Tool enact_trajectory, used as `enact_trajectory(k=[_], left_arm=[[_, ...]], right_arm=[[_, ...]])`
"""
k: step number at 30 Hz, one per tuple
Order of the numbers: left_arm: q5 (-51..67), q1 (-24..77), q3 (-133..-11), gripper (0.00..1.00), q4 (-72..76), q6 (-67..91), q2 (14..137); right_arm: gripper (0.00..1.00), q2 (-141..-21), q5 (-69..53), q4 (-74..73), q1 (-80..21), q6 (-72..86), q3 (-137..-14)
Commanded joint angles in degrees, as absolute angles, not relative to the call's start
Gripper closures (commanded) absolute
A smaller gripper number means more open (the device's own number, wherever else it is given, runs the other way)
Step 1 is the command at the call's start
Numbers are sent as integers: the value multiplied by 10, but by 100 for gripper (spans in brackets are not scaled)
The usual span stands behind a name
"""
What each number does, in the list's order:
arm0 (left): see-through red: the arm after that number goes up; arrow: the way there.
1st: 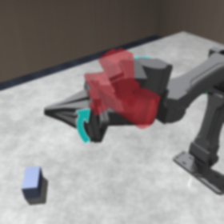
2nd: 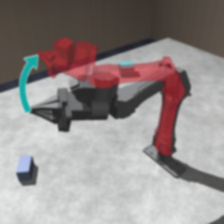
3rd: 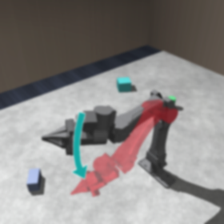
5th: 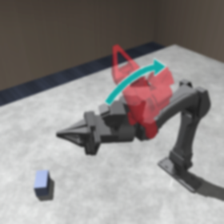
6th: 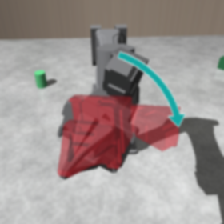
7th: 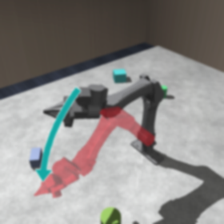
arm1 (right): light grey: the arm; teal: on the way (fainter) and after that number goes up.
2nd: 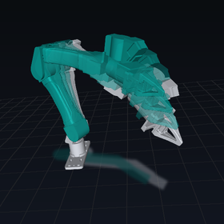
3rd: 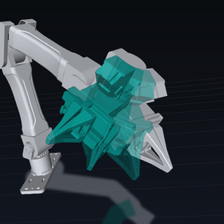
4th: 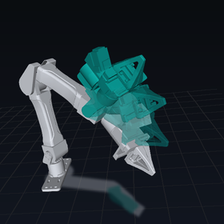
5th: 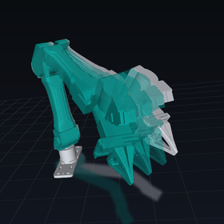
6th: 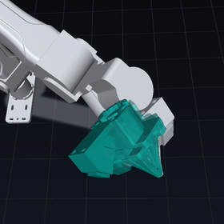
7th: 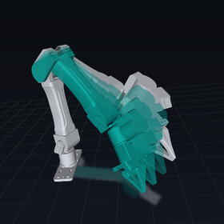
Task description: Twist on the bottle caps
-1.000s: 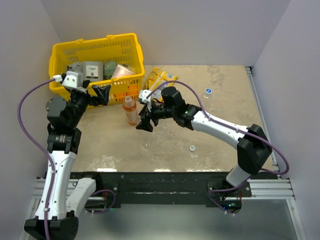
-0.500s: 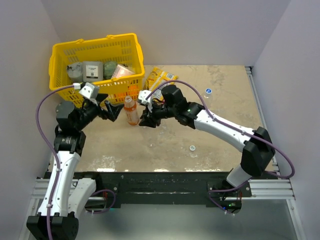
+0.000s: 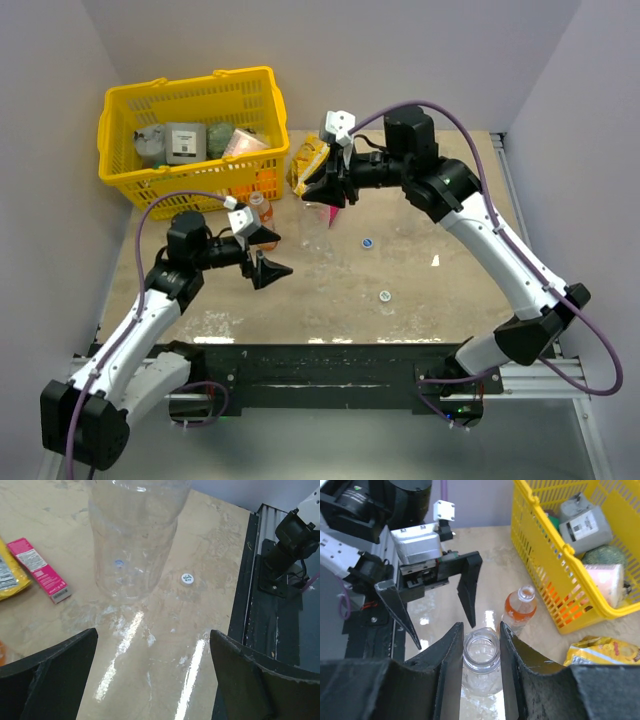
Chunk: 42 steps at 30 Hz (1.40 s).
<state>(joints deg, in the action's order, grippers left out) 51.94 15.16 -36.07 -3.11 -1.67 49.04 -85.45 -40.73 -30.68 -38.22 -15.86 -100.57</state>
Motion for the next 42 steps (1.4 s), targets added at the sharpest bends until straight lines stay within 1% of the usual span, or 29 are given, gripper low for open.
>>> enact_trajectory(k=[1,4,6,8,12,14,17,22,26,29,35,38,41,42], left_arm=[[490,183,-381,0,60,-19,541],[478,189,-374,0,123,16,562],[493,190,-366,0,162,39,578],[512,190,-358,0,195,47,598],[548,210,-366,0,220,67,622],[569,241,-373,0,201,50,634],[564,273,-383,0,204,39,644],[549,278,-389,0,209,49,649],[548,280,-370,0,306,103,672],[551,289,-366,0,348,134,688],[557,298,-373,0,375,146,713],[563,299,-373,2,384,145,718],[563,298,-374,7,388,142,722],[563,299,-372,10,388,142,722]], right_arm=[[100,-862,-490,-355,-371,-170,-1018],[100,-865,-509,-347,-371,-142,-1006],[100,-854,-524,-322,-371,-116,-990],[100,-846,-512,-324,-381,-130,-987],[100,-844,-510,-332,-381,-138,-985],[100,-841,-508,-322,-380,-138,-977],[100,-839,-489,-295,-381,-124,-974],[100,-833,-479,-283,-376,-119,-970],[100,-832,-524,-248,-376,-70,-965],[100,-835,-532,-243,-376,-58,-967],[100,-844,-535,-236,-376,-49,-982],[100,-845,-533,-234,-376,-48,-984],[100,-848,-530,-237,-376,-50,-985],[100,-848,-529,-236,-378,-50,-985]])
